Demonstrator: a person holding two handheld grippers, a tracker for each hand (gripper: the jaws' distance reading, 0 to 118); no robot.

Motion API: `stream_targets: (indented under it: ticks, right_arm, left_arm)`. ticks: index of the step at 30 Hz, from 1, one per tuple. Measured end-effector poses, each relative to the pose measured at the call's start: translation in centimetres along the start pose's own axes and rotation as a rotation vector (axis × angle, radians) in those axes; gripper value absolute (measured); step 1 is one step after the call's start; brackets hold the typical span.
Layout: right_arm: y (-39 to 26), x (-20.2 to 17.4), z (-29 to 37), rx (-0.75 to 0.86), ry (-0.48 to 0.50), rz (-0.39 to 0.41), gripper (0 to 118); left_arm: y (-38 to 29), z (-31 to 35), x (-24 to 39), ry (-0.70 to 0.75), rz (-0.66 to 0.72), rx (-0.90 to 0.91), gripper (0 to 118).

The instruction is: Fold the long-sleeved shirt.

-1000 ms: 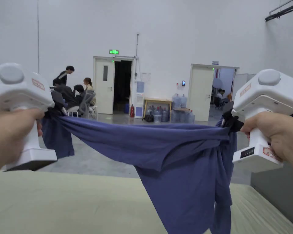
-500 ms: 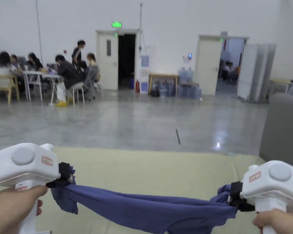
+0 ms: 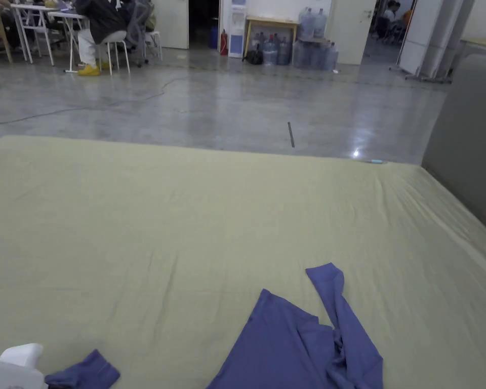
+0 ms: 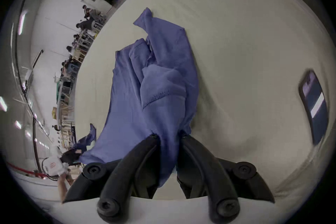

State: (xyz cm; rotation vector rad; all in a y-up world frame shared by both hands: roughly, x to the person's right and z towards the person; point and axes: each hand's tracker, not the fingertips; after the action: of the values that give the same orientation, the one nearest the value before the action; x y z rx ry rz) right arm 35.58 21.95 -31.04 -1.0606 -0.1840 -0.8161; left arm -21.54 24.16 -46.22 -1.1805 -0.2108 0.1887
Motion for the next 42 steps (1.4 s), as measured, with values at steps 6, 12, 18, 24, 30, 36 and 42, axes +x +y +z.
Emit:
stream_targets:
  ticks: [6,12,18,24,30,36,42]
  right_arm:
    - [-3.8,1.4,-1.0,-0.029,-0.053,0.0,14]
    - [-3.7,1.7,-4.5,-0.044,-0.107,0.047,14]
    - [-2.6,-0.4,3.4,0.132,-0.102,0.163,118]
    - [-7.8,-1.4,10.4,0.188,0.046,0.334,110]
    - [-15.2,-3.0,5.6,0.015,-0.003,0.497,2]
    - [-15.3,-3.4,4.8,-0.031,0.076,0.51,2]
    - [-14.7,-4.5,4.5,-0.029,0.051,0.539,2]
  left_arm:
    - [-2.7,-1.8,-1.5,0.049,0.031,-0.053,8]
    - [-2.9,-7.4,-1.2,0.112,0.025,-0.091,8]
    - [-3.8,0.7,-0.2,-0.071,0.1,0.229,118]
    - [-11.7,7.4,3.3,-0.123,0.117,0.172,118]
    - [-20.5,1.6,5.8,-0.219,0.167,-0.103,0]
    - [-18.2,-1.0,7.1,-0.192,0.28,0.005,116]
    - [-14.6,-5.3,9.4,-0.232,0.47,-0.015,118]
